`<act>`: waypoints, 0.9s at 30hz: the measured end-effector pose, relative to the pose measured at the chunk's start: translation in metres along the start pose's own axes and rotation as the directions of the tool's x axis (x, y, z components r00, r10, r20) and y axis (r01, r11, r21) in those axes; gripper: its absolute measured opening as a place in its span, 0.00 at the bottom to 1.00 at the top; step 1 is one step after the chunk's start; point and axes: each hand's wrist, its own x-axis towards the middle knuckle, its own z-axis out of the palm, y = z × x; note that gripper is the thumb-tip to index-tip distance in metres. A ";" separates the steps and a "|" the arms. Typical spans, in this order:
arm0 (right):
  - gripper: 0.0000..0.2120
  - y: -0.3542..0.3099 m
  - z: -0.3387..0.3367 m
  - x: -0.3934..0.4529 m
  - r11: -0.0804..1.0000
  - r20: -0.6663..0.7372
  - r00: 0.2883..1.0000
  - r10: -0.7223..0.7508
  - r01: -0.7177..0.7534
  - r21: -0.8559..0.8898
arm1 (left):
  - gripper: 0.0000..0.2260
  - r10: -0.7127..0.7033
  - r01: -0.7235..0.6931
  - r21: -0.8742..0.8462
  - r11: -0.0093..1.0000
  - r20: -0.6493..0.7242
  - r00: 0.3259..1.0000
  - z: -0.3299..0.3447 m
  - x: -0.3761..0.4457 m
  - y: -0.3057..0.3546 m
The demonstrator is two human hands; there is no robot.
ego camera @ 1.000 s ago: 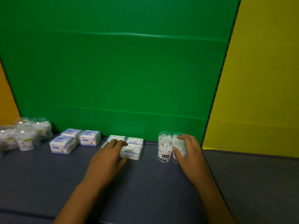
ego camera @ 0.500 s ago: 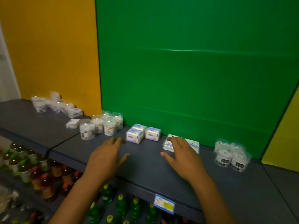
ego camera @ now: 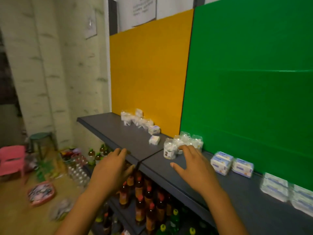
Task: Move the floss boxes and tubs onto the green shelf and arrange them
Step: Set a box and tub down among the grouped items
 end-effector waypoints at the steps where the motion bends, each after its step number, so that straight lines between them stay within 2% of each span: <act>1: 0.28 -0.007 0.007 0.012 1.000 -0.002 1.000 -0.018 0.018 0.013 | 0.21 -0.018 0.018 0.008 1.000 -0.006 1.000 0.000 0.001 -0.011; 8: 0.27 -0.044 0.079 0.090 0.992 0.021 0.993 -0.112 0.111 0.066 | 0.21 -0.137 0.137 0.076 0.988 -0.008 0.991 0.026 0.025 -0.091; 13: 0.27 -0.061 0.121 0.160 0.984 0.041 0.988 -0.148 0.143 0.110 | 0.20 -0.154 0.157 0.147 0.977 -0.027 0.988 0.041 0.077 -0.140; 17: 0.28 -0.065 0.146 0.215 0.978 0.026 0.985 -0.172 0.167 0.127 | 0.21 -0.167 0.177 0.116 0.977 -0.085 0.982 0.049 0.126 -0.162; 27: 0.28 -0.081 0.215 0.290 0.979 0.080 0.984 -0.156 0.143 0.148 | 0.20 -0.210 0.211 0.057 0.976 -0.019 0.978 0.102 0.179 -0.230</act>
